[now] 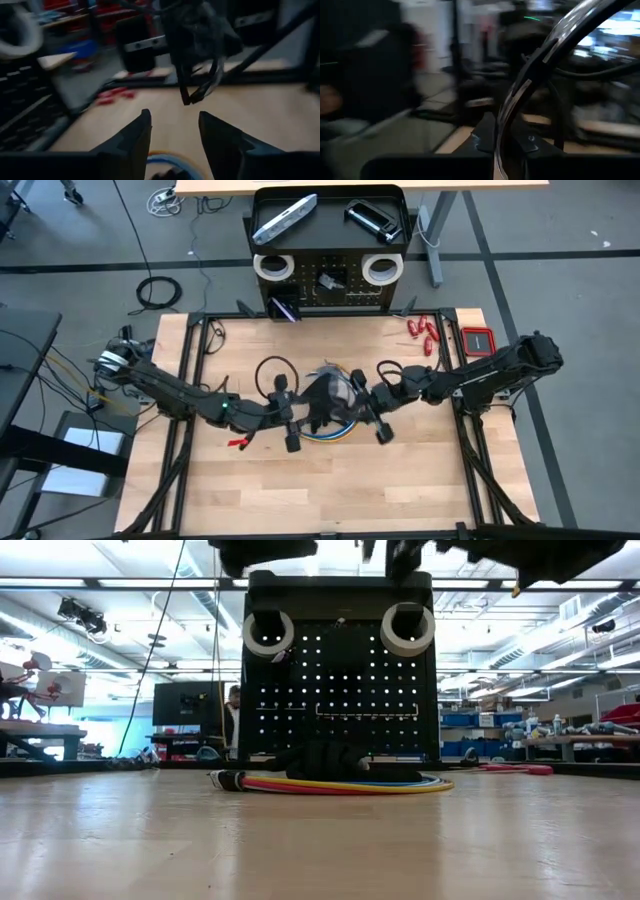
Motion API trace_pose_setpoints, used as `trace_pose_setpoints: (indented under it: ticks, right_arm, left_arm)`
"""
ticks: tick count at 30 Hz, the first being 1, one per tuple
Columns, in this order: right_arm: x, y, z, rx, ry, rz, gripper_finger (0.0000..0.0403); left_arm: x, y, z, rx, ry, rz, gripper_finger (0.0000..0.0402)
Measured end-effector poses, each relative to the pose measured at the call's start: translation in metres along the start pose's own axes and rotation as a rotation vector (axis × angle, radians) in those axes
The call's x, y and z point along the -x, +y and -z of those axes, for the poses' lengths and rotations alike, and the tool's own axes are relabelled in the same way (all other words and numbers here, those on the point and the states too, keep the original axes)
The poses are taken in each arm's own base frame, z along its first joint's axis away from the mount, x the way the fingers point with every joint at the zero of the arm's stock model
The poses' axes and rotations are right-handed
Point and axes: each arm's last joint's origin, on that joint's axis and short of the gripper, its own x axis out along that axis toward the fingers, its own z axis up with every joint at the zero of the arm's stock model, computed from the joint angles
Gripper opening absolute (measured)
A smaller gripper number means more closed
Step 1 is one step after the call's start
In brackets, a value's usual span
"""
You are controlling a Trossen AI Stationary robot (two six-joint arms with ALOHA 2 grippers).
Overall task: Hang tools onto peg board
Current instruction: Hang the safety goggle on the peg board
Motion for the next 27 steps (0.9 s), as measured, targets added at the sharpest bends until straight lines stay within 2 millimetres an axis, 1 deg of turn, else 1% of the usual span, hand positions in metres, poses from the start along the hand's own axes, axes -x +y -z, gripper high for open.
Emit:
trace_pose_setpoints:
  ticks: [3,6,8,11,13,15,19,21,24,27]
  right_arm:
    - [0.004,0.006,-0.008,0.041,-0.029,-0.171,0.0025]
    - [0.005,0.009,-0.008,0.046,-0.025,-0.266,0.0025]
    - [0.004,0.009,-0.007,0.044,-0.019,-0.288,0.0025]
    - [0.004,0.008,-0.004,0.037,0.0,-0.286,0.0025]
    - [0.004,0.009,-0.004,0.03,0.004,-0.301,0.0025]
    - [0.004,0.009,-0.005,0.031,-0.004,-0.308,0.0026]
    - [0.004,0.009,-0.005,0.029,-0.004,-0.302,0.0027]
    - [0.004,0.009,-0.004,0.025,0.004,-0.297,0.0026]
    - [0.005,0.008,-0.005,0.029,-0.005,-0.279,0.0026]
    - [0.005,0.007,-0.008,0.027,-0.02,-0.264,0.0026]
  left_arm:
    - [-0.007,0.002,0.008,0.085,-0.119,0.113,0.0173]
    - [-0.021,-0.001,0.016,0.111,-0.252,0.175,0.0173]
    - [-0.035,-0.006,0.022,0.093,-0.291,0.178,0.0174]
    - [-0.056,-0.015,0.028,0.092,-0.303,0.204,0.0174]
    - [-0.065,-0.021,0.03,0.114,-0.314,0.27,0.0174]
    - [-0.068,-0.025,0.029,0.128,-0.322,0.296,0.0173]
    - [-0.069,-0.026,0.03,0.121,-0.304,0.301,0.0166]
    - [-0.067,-0.027,0.028,0.101,-0.28,0.301,0.0163]
    - [-0.053,-0.029,0.021,0.055,-0.255,0.251,0.0163]
    - [-0.036,-0.04,0.012,-0.027,-0.236,0.184,0.0166]
